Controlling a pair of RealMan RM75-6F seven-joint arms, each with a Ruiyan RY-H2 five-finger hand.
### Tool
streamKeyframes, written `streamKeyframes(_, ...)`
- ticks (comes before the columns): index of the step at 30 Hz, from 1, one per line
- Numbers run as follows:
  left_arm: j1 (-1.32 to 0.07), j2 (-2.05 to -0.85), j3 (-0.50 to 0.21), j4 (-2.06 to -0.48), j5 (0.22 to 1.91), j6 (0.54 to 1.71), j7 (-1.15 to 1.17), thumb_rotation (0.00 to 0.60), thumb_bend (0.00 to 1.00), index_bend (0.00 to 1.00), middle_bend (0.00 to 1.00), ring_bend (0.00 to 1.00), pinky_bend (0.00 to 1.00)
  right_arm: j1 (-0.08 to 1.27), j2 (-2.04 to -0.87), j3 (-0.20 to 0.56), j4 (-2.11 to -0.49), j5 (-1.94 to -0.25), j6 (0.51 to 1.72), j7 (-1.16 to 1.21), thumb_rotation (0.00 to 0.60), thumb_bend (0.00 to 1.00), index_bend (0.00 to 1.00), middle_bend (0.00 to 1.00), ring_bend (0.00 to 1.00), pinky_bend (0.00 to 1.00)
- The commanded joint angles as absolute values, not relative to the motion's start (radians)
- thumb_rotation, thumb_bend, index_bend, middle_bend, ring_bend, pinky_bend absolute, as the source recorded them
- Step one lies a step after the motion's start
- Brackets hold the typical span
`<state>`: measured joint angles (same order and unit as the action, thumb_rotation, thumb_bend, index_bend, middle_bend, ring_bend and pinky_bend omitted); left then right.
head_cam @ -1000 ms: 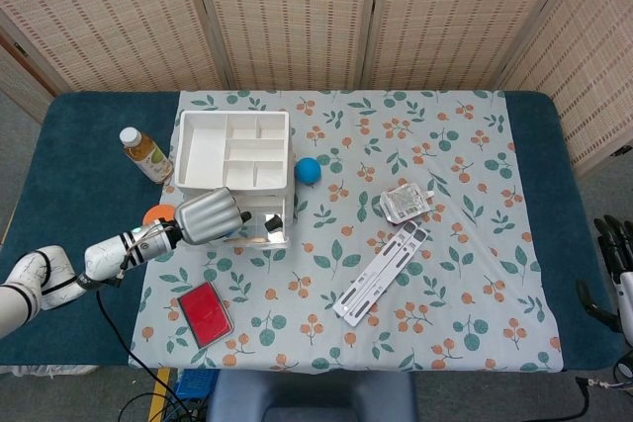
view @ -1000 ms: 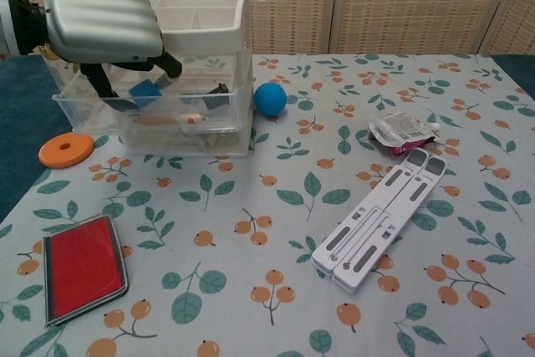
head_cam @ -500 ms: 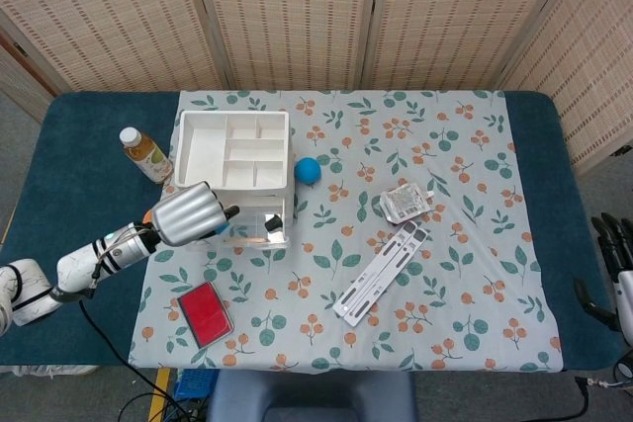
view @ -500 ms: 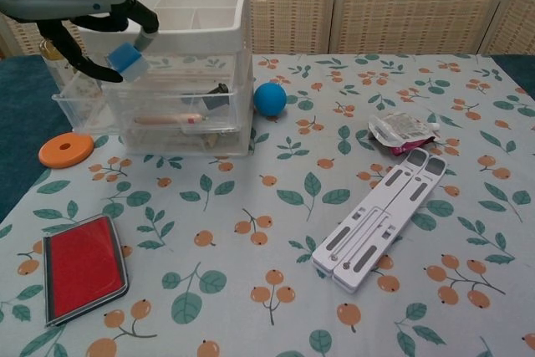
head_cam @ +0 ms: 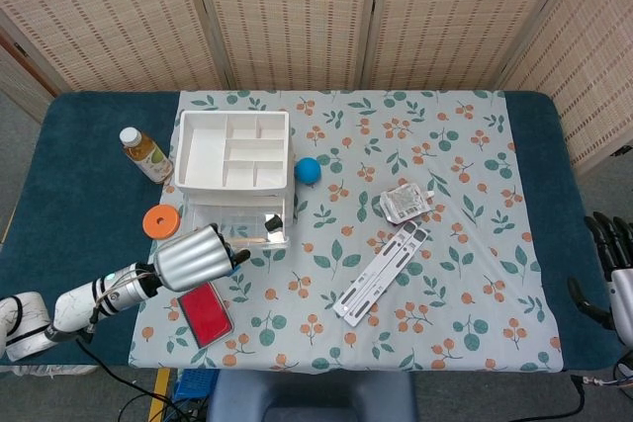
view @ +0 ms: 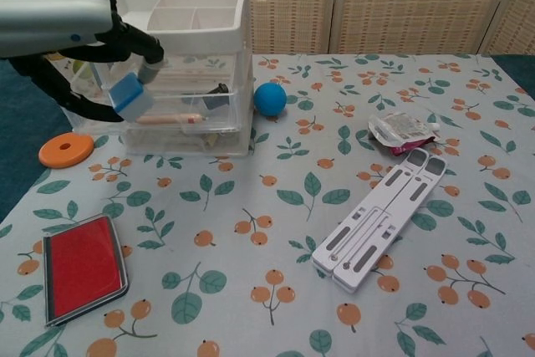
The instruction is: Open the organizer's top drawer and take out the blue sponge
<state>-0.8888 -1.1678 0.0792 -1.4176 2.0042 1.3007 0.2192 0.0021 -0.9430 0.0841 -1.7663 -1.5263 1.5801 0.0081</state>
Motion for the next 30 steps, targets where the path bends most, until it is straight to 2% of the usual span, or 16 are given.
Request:
streamKeyframes(1, -0.903, -1.213, 0.087, -1.426, 2.029, 1.251, 0.238, 0.6, 0.21, 0.56, 0.94, 1.0, 1.0, 0.001, -0.943, 0.084, -1.766, -1.526, 1.581, 0.009, 0.6, 0.4, 0.0, 0.04, 0.0, 0.02)
streamKeyframes(15, -0.897, -1.41, 0.09, -1.32, 1.998, 1.108, 0.339, 0.6, 0.21, 0.56, 0.94, 1.0, 1.0, -0.002, -0.943, 0.084, -1.761, -1.513, 1.579, 0.014, 0.6, 0.4, 0.0, 0.04, 0.0, 0.02)
streamKeyframes(23, -0.889, -1.479, 0.082, -1.286, 1.952, 1.03, 0.423, 0.6, 0.21, 0.54, 0.94, 1.0, 1.0, 0.002, -0.947, 0.084, -1.761, -1.511, 1.573, 0.006, 0.6, 0.4, 0.0, 0.04, 0.0, 0.02)
streamKeyframes(30, -0.877, -1.514, 0.075, -1.262, 1.909, 1.002, 0.45, 0.6, 0.21, 0.46, 0.94, 1.0, 1.0, 0.0, -0.949, 0.084, -1.759, -1.504, 1.571, 0.004, 0.6, 0.4, 0.0, 0.04, 0.0, 0.02)
